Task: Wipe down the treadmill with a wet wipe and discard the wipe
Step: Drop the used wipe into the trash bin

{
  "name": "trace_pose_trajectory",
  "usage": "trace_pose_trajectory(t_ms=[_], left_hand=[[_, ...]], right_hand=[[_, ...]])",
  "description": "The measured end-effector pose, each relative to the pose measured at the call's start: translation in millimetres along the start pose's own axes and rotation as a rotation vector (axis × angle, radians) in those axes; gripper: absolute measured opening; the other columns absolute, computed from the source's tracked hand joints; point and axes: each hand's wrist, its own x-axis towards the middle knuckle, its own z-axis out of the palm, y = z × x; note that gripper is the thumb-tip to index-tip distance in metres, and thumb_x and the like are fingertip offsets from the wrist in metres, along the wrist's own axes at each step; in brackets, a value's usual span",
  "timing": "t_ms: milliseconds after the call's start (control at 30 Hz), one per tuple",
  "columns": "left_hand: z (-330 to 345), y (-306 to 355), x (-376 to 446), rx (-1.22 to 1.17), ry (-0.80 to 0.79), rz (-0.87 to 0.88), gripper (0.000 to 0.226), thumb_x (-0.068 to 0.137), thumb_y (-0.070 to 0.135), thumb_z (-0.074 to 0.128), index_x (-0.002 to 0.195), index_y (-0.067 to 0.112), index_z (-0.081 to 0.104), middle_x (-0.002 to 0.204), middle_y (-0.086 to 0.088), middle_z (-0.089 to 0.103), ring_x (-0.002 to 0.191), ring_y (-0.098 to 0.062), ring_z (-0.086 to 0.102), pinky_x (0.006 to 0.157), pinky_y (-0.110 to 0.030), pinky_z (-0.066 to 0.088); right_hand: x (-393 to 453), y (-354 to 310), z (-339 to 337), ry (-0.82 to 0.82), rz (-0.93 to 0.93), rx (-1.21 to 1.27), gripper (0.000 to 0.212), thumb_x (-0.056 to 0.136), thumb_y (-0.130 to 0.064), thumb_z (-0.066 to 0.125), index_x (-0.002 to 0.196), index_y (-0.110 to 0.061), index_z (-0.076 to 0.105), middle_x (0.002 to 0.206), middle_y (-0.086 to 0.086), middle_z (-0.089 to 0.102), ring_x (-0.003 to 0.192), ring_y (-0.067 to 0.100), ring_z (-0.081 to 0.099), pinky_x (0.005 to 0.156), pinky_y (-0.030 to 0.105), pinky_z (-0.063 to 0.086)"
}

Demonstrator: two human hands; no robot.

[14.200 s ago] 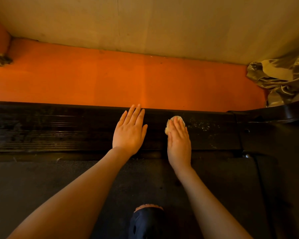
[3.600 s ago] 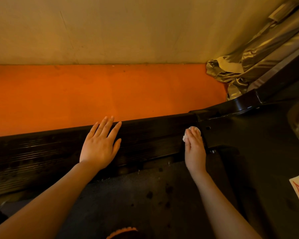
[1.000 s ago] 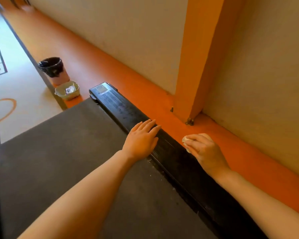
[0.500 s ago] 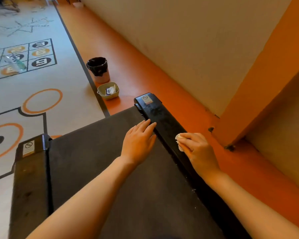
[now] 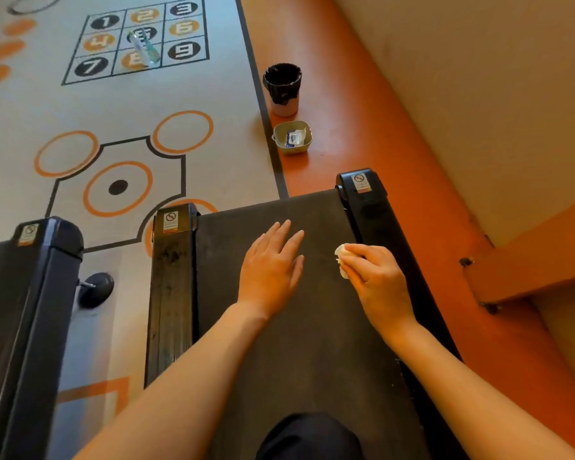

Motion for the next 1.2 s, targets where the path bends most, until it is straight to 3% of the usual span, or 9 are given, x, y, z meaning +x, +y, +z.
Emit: trace_pose_trajectory(t_ms=[133,300,400,500,567,667,800,1000,1200], left_hand=[[-49,1,9,-0.016,-0.011,-0.061,0.045,0.094,0.025,0.064,0.137,0.015,0.056,0.148,-0.013,0.047,0.138,-0.032,0.042,0.107,-0.039,0.026],[-128,0,40,-0.066,-0.009,-0.110,0.046,0.094,0.024,0.064,0.138,0.015,0.055,0.147,-0.013,0.047,0.137,-0.032,0.043,0.108,-0.041,0.031],[-181,-3,66,-0.080,0.009,-0.130,0.046,0.092,0.023,0.066,0.136,0.014,0.056,0.144,-0.015,0.050,0.133,-0.034,0.047,0.106,-0.045,0.038],[-235,-5,94,-0.120,0.028,-0.159,0.045,0.091,0.021,0.067,0.134,0.013,0.057,0.141,-0.015,0.053,0.130,-0.034,0.051,0.103,-0.049,0.042],[-268,-7,115,-0.122,0.044,-0.151,0.046,0.090,0.020,0.068,0.134,0.012,0.057,0.140,-0.016,0.053,0.130,-0.035,0.051,0.103,-0.049,0.042],[-308,-14,147,-0.123,0.049,-0.148,0.047,0.091,0.020,0.067,0.136,0.013,0.056,0.142,-0.016,0.052,0.133,-0.036,0.048,0.104,-0.048,0.039],[-344,-31,193,-0.123,0.084,-0.156,0.043,0.092,0.021,0.063,0.133,0.014,0.058,0.141,-0.017,0.052,0.132,-0.037,0.048,0.103,-0.051,0.041],[-364,-73,287,-0.100,0.153,-0.171,0.041,0.090,0.025,0.058,0.129,0.013,0.062,0.136,-0.017,0.057,0.126,-0.037,0.054,0.097,-0.051,0.047],[-382,-118,393,-0.081,0.141,-0.304,0.043,0.091,0.021,0.068,0.133,0.016,0.059,0.140,-0.015,0.055,0.128,-0.036,0.052,0.100,-0.049,0.045]], right_hand=[[31,-38,-29,-0.034,-0.023,-0.015,0.025,0.080,-0.006,0.076,0.105,-0.001,0.073,0.103,0.013,0.070,0.100,0.024,0.065,0.086,0.020,0.046],[90,-89,-70,-0.102,0.019,0.030,0.029,0.083,-0.008,0.075,0.111,-0.003,0.072,0.107,0.013,0.069,0.104,0.014,0.061,0.089,0.011,0.042],[134,-124,-95,-0.137,0.107,0.117,0.029,0.089,-0.012,0.070,0.117,-0.004,0.070,0.112,0.011,0.066,0.107,-0.007,0.049,0.088,-0.002,0.036],[178,-158,-118,-0.131,0.141,0.152,0.026,0.091,-0.011,0.067,0.116,-0.004,0.070,0.114,0.012,0.066,0.111,-0.010,0.046,0.094,0.004,0.037],[207,-178,-130,-0.125,0.142,0.147,0.028,0.091,-0.013,0.067,0.117,-0.004,0.070,0.114,0.012,0.066,0.110,-0.012,0.043,0.093,-0.001,0.034],[251,-201,-144,-0.106,0.122,0.140,0.029,0.089,-0.014,0.067,0.116,-0.002,0.070,0.113,0.013,0.067,0.110,-0.006,0.043,0.093,-0.004,0.031],[311,-220,-153,-0.073,0.048,0.096,0.026,0.086,-0.011,0.070,0.111,-0.005,0.072,0.110,0.010,0.070,0.107,0.017,0.059,0.095,0.007,0.038],[415,-220,-126,-0.056,0.015,0.113,0.025,0.085,-0.010,0.072,0.110,-0.006,0.074,0.110,0.009,0.071,0.106,0.022,0.063,0.095,0.010,0.039],[525,-210,-87,-0.062,-0.036,0.158,0.027,0.083,-0.010,0.074,0.109,-0.003,0.074,0.107,0.013,0.072,0.103,0.028,0.066,0.088,0.026,0.050]])
